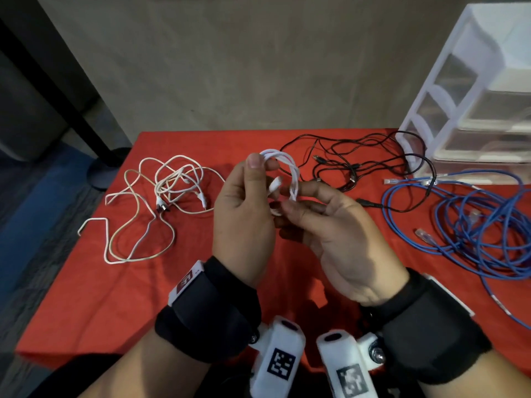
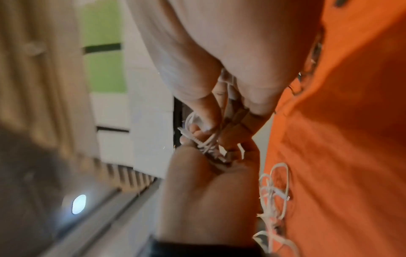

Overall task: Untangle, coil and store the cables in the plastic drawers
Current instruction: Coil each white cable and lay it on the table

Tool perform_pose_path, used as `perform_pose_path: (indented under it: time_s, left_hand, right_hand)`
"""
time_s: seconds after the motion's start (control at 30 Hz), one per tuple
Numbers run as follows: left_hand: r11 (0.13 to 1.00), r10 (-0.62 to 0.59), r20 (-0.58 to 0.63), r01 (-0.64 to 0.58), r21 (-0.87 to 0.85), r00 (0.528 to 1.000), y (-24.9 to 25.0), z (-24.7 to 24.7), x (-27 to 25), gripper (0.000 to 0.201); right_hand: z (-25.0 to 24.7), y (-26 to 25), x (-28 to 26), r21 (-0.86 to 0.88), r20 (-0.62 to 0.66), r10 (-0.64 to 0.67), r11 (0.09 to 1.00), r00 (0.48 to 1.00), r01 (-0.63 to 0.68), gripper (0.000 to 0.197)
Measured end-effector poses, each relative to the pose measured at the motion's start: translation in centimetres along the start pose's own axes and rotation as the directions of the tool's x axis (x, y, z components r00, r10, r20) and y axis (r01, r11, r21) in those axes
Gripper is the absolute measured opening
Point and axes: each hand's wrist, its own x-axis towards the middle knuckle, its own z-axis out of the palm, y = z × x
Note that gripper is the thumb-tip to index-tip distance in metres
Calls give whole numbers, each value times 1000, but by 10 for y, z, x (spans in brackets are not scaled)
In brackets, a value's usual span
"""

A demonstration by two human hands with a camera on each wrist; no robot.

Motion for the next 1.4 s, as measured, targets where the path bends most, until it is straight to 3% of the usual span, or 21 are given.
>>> perform_pose_path:
  time_s: [0.1,0.17,0.2,0.27,0.3,0.37,0.43,0.5,0.63,0.73,0.87,1.0,1.1,1.17,1.23,1.33,1.4]
  left_hand:
    - [1000,-16,24,16,12,1000,0,-1,0,37]
    - [998,-56,35,56,19,998,1,-3,1,37]
    - [997,-75,32,74,17,997,1,-4,3,37]
    - [996,-93,26,93,10,995,1,-8,7,38]
    - [996,-86,28,85,37,996,1,-11,9,38]
    - [987,-61,50,52,154,997,0,-14,12,38]
    - [966,-52,131,17,259,990,2,-15,12,40]
    - [946,-79,210,7,325,974,7,-16,10,46]
    - [927,-140,287,24,375,948,12,-23,12,61]
    - [935,-165,374,25,352,913,14,-21,11,55]
    - [950,-199,400,76,302,895,17,-19,7,45]
    - [956,-292,439,270,112,850,16,-27,7,39]
    - [948,-292,401,318,3,868,13,-28,9,36]
    - [968,-229,330,249,-18,916,10,-28,10,32]
    - [994,-84,296,60,89,951,8,-28,9,27]
    - [948,103,384,-208,241,917,6,-29,8,22]
    - [872,220,415,-369,321,883,5,-31,9,18]
  right_hand:
    - [-1,-1,1,180,33,67,981,997,-72,26]
    - [-2,-2,1,156,45,79,984,996,-86,21]
    - [-3,-3,2,86,43,74,993,996,-77,21]
    - [-7,-4,2,-230,11,-54,972,998,55,31]
    - [-9,-5,3,-421,11,-179,892,984,166,40]
    - [-14,-8,2,-679,99,-413,637,905,365,53]
    - [-16,-12,3,-755,248,-512,429,822,495,42]
    - [-22,-15,6,-770,299,-517,367,802,523,18]
    - [-30,-15,8,-775,295,-502,372,813,511,11]
    - [-27,-15,4,-719,283,-511,447,811,532,11]
    - [-24,-13,3,-665,289,-523,493,802,561,10]
    - [-27,-11,7,-676,184,-567,520,803,522,12]
    - [-29,-13,7,-604,113,-578,606,808,518,21]
    - [-27,-16,4,-531,105,-579,654,808,538,19]
    - [-26,-18,3,-466,99,-577,693,810,550,18]
    - [-28,-19,3,-378,102,-540,756,836,534,17]
    - [-28,-20,2,-302,133,-502,801,855,517,8]
